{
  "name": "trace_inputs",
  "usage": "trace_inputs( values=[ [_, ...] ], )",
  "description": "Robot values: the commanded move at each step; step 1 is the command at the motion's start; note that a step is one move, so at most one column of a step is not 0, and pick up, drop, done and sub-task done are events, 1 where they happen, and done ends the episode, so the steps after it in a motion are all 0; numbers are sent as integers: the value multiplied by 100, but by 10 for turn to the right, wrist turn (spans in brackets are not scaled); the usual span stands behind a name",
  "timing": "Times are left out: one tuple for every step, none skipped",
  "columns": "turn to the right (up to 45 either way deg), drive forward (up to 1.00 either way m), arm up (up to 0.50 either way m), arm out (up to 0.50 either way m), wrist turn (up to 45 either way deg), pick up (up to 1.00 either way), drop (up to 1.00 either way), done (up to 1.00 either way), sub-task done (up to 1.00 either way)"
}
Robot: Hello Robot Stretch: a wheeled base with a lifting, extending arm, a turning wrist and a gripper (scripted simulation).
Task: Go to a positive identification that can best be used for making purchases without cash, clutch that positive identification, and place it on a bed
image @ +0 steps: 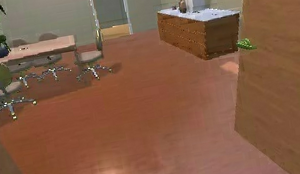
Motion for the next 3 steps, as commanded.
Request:
trace_inputs(
  values=[
    [0,100,0,0,0,0,0,0,0],
    [0,100,0,0,0,0,0,0,0],
    [0,100,0,0,0,0,0,0,0]
  ],
)
